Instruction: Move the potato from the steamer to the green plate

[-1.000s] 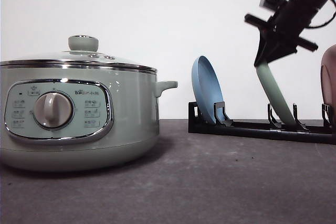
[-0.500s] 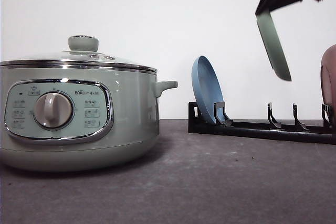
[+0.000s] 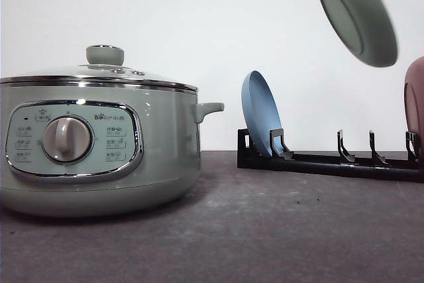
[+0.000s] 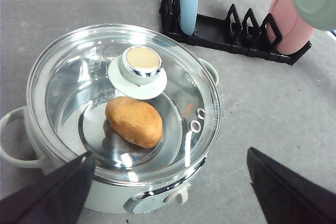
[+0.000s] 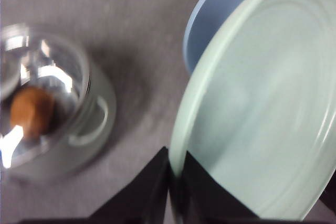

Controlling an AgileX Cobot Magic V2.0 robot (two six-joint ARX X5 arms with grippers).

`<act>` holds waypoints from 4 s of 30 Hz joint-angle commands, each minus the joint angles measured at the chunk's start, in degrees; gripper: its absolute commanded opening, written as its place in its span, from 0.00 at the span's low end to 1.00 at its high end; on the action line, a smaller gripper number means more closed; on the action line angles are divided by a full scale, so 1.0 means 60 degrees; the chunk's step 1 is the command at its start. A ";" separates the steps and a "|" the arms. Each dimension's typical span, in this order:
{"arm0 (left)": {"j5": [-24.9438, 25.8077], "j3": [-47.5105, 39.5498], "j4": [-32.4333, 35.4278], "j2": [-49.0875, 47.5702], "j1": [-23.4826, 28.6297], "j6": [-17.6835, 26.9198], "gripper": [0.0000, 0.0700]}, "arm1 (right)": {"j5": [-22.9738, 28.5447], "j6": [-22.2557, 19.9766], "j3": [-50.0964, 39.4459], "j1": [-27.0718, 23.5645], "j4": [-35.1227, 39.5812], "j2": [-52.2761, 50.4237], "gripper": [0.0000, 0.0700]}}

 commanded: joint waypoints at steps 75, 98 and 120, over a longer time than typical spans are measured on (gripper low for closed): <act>0.0046 0.0233 0.0069 0.0051 -0.0025 0.0055 0.84 | 0.3904 0.0945 -0.4747 0.7487 0.0606 0.1054 0.58; 0.0044 0.0233 0.0067 0.0051 -0.0025 0.0053 0.84 | -0.3527 0.0695 -0.4198 0.3326 0.3102 -0.2356 0.58; -0.0006 0.0886 0.0089 0.0786 -0.0240 -0.0291 0.83 | -0.3647 0.0521 -0.4198 0.3231 0.3040 -0.2356 0.58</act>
